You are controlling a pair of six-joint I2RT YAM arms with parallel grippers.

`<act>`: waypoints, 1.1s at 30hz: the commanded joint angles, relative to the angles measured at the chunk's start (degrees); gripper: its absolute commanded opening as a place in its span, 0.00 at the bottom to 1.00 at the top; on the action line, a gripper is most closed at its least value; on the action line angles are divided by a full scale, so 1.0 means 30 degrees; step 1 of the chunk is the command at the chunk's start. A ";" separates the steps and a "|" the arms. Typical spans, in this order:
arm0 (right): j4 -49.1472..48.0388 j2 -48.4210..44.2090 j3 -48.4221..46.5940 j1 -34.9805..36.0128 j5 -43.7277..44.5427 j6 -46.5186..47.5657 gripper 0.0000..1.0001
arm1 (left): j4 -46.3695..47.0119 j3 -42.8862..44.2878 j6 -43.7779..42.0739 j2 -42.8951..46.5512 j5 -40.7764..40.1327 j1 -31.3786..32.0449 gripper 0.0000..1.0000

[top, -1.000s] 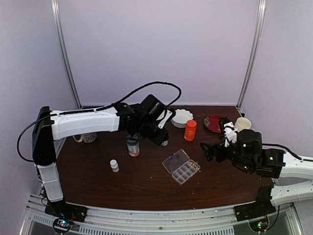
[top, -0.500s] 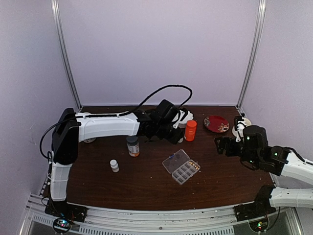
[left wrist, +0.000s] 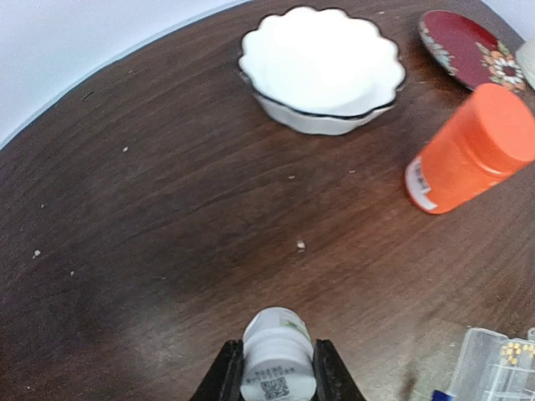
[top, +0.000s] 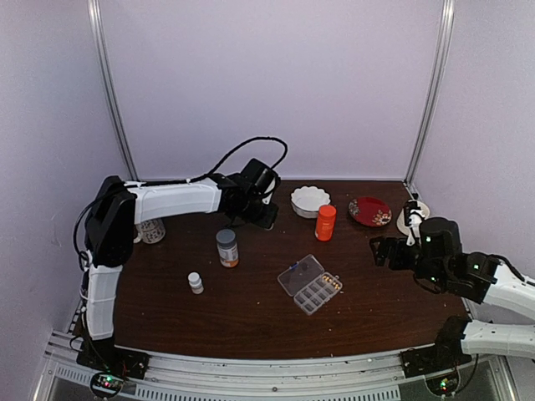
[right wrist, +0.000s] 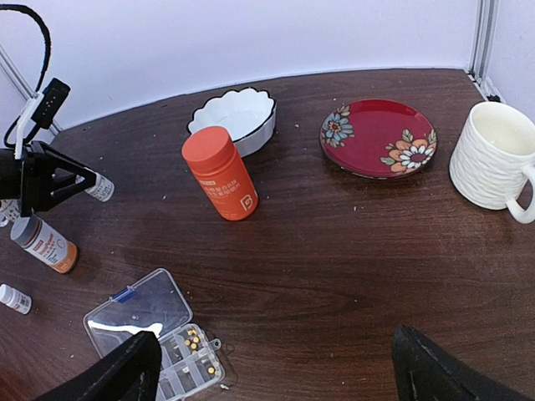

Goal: Sort the pills into containers
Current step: Place the pill bottle at the center of the board, then pick up the pill bottle from the center of the board.

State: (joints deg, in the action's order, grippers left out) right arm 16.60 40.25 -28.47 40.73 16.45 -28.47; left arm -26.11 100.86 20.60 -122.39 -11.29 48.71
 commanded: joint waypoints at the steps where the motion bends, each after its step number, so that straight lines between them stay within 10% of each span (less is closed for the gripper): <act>1: -0.0194 0.0448 0.0131 -0.0100 -0.0307 -0.0065 1.00 | -0.1087 0.0375 0.0515 -0.1034 0.1272 -0.0693 0.01; 12: -0.0857 0.1431 -0.0296 -0.0100 -0.0859 -0.0048 1.00 | -0.2725 0.2008 0.0764 -0.2633 0.1801 -0.0972 0.06; 21: -0.0853 0.2295 -0.0922 -0.0098 -0.1147 0.0462 1.00 | -0.2882 0.1225 0.0375 -0.1055 0.1805 -0.0972 0.94; 33: -0.1829 0.3549 -0.2285 -0.0103 -0.1554 0.1229 1.00 | -0.6101 -0.1207 -0.0033 0.5121 0.0332 -0.0972 0.98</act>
State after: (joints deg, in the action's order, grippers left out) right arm 13.89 51.35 -34.39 40.73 13.02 -27.62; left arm -41.21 101.34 21.37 -113.43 -8.32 45.84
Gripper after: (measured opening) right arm 0.997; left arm 0.975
